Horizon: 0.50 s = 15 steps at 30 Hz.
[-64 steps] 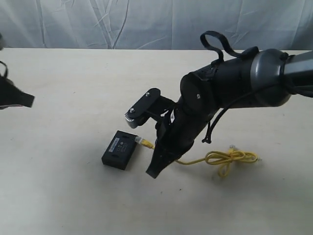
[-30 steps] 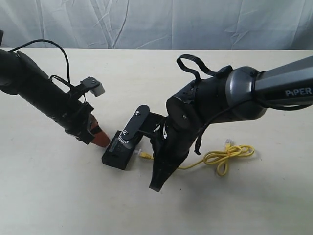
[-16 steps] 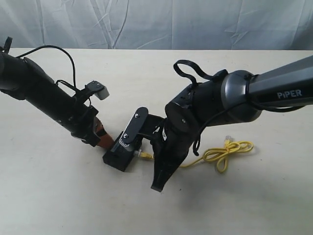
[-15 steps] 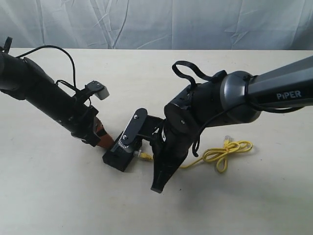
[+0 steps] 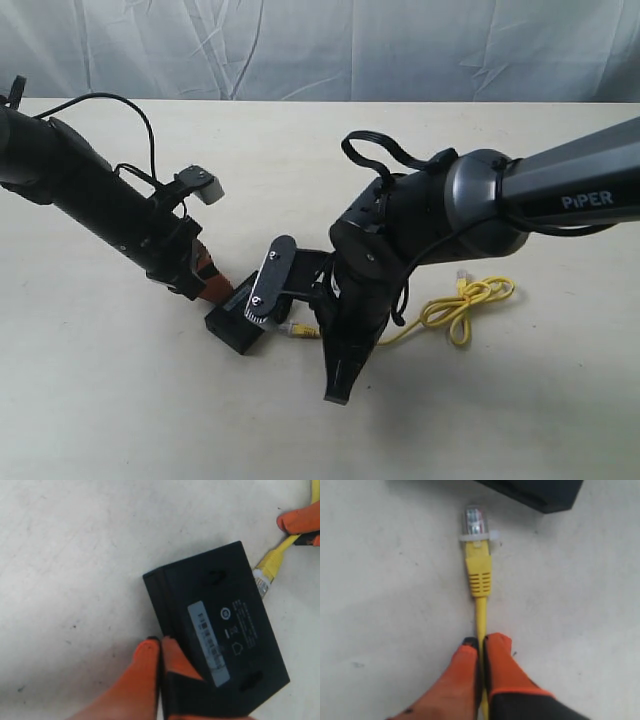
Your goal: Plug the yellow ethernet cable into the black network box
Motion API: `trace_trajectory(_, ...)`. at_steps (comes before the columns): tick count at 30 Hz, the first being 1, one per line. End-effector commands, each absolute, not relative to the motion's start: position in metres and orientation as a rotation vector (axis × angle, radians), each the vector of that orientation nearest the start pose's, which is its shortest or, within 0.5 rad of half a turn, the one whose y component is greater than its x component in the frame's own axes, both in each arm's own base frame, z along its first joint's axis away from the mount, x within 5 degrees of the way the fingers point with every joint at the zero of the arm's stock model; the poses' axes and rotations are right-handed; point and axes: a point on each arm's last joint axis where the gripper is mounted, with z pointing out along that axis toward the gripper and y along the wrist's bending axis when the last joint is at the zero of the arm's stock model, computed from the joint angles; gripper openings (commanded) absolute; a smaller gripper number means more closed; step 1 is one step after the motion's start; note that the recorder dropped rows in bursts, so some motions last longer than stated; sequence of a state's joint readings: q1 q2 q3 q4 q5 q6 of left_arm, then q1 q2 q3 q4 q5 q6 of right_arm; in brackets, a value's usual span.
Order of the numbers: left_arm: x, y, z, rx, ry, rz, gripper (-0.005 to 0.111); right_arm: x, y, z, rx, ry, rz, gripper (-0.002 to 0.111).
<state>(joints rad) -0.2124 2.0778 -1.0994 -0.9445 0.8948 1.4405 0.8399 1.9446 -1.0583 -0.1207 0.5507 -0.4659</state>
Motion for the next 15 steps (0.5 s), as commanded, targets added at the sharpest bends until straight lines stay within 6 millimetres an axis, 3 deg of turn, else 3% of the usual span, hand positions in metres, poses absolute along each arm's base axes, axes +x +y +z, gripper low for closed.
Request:
trace_trajectory(1, 0.3279, -0.1332, 0.0979, 1.296, 2.458, -0.947, 0.0, 0.2389, 0.2579, 0.1205, -1.893, 2.188, -0.048, -0.001)
trace_trajectory(15, 0.3279, -0.1332, 0.0979, 1.296, 2.458, -0.947, 0.0, 0.2394, 0.2632, 0.1215, -1.888, 2.134, 0.007, -0.001)
